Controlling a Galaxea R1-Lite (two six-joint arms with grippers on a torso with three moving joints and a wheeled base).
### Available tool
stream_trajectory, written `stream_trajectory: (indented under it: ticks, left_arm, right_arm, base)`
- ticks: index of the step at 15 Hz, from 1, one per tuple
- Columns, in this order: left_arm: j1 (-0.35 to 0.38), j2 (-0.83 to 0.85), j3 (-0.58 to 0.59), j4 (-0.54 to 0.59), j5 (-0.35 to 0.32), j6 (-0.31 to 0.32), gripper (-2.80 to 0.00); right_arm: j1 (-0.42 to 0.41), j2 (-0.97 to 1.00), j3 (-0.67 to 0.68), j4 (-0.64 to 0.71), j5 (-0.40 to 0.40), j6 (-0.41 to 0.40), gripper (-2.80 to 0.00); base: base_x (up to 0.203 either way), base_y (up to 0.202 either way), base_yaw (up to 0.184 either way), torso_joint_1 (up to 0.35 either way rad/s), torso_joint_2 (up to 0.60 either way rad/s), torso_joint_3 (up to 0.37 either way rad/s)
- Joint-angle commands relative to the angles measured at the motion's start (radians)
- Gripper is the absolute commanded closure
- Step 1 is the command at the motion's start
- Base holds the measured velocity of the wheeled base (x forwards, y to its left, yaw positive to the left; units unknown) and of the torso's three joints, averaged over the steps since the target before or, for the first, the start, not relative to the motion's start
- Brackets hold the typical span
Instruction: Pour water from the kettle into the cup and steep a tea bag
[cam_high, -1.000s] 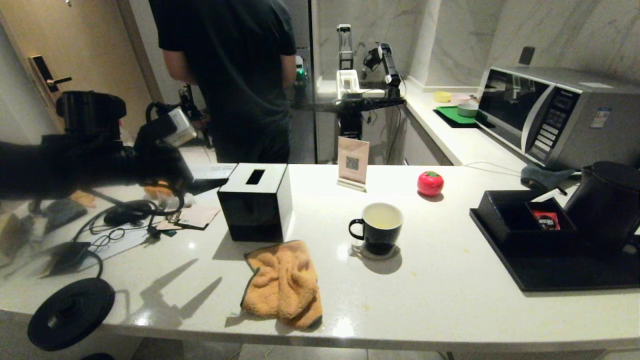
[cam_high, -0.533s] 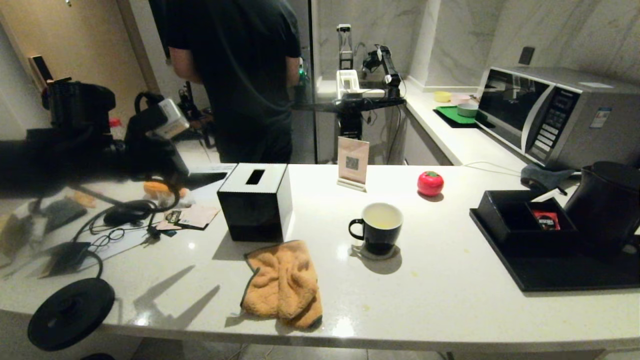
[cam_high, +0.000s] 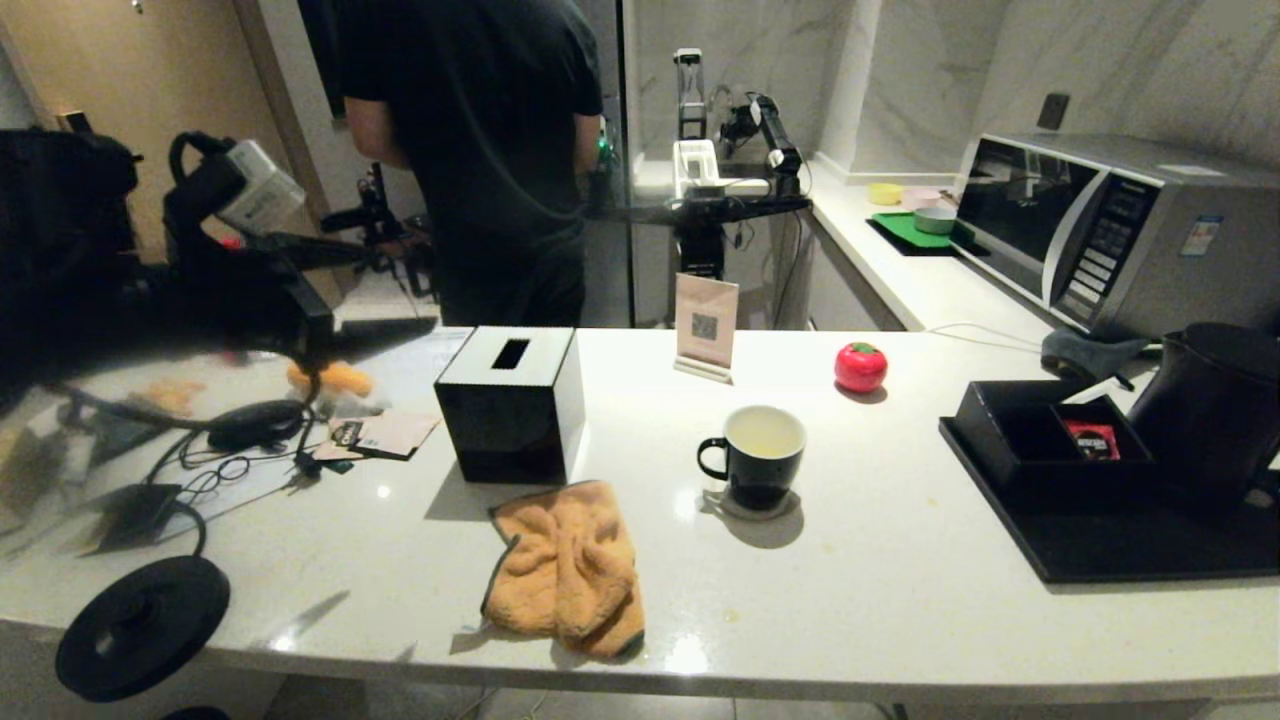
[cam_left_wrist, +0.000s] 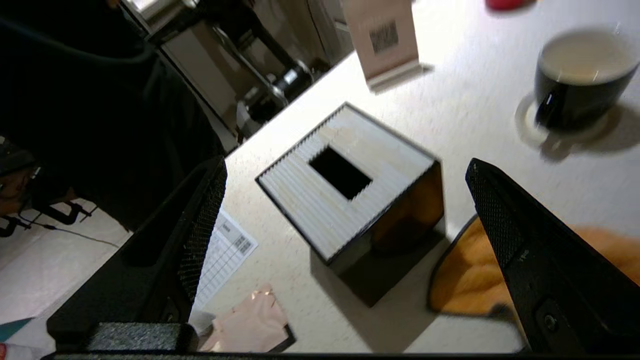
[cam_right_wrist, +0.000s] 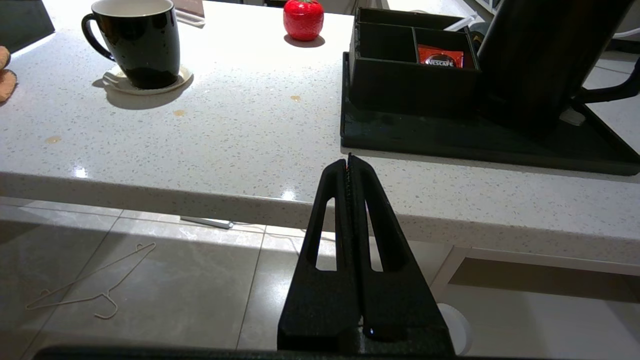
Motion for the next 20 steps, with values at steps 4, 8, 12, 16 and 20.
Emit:
stream_trajectory:
  ticks: [4, 8, 12, 16, 20]
  left_arm:
    - [-0.021, -0.122, 0.161, -0.219, 0.002, -0.188, -2.8]
    - [-0.028, -0.208, 0.243, -0.228, 0.006, -0.227, 0.0]
    - [-0.041, -0.286, 0.316, -0.223, 0.03, -0.279, 0.0]
    - [-0.041, -0.316, 0.336, -0.232, 0.063, -0.314, 0.0]
    - [-0.03, -0.379, 0.417, -0.234, 0.115, -0.383, 0.0]
  right_arm:
    - [0.001, 0.001, -0.001, 0.0, 0.0, -0.001, 0.0]
    - [0.001, 0.001, 0.0, 0.0, 0.0, 0.0, 0.0]
    - [0.001, 0.001, 0.0, -0.001, 0.0, -0.001, 0.0]
    - [0.001, 0.001, 0.0, -0.001, 0.0, -0.001, 0.0]
    - [0.001, 0.001, 0.0, 0.0, 0.0, -0.001, 0.0]
  base:
    - [0.0, 0.0, 0.0, 0.0, 0.0, 0.0]
    - [0.0, 0.0, 0.0, 0.0, 0.0, 0.0]
    - [0.0, 0.0, 0.0, 0.0, 0.0, 0.0]
    - [0.0, 0.0, 0.0, 0.0, 0.0, 0.0]
    - [0.0, 0.0, 0.0, 0.0, 0.0, 0.0]
